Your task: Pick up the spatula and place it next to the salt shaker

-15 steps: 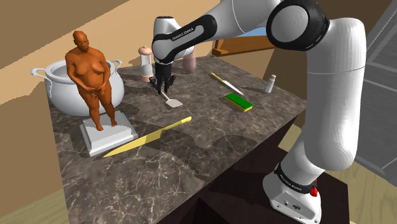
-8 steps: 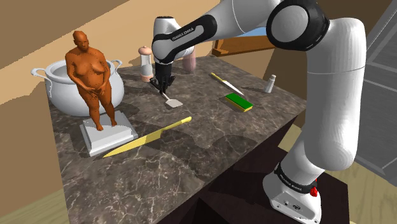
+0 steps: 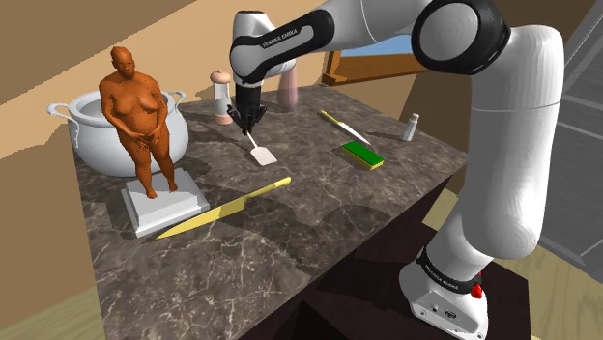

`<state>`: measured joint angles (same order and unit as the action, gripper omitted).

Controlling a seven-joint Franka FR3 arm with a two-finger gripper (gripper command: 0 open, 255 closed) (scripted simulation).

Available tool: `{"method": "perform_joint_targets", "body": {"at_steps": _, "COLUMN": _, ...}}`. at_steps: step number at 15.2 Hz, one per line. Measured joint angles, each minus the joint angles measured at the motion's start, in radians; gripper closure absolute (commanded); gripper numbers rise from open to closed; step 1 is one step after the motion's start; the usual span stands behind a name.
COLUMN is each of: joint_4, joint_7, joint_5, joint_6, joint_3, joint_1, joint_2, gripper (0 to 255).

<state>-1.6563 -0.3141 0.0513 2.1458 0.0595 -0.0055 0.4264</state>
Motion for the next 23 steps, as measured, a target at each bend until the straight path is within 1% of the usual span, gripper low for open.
{"method": "perform_joint_targets", "body": {"at_steps": 8, "joint_4": 0.053, "joint_7": 0.004, "joint_5": -0.004, "joint_6": -0.092, "joint_3": 0.002, "joint_1": -0.001, "joint_2": -0.038, "gripper": 255}}
{"method": "perform_joint_targets", "body": {"at_steps": 23, "joint_4": 0.218, "joint_7": 0.010, "joint_5": -0.008, "joint_6": -0.283, "joint_3": 0.004, "joint_1": 0.001, "joint_2": -0.065, "gripper": 255}}
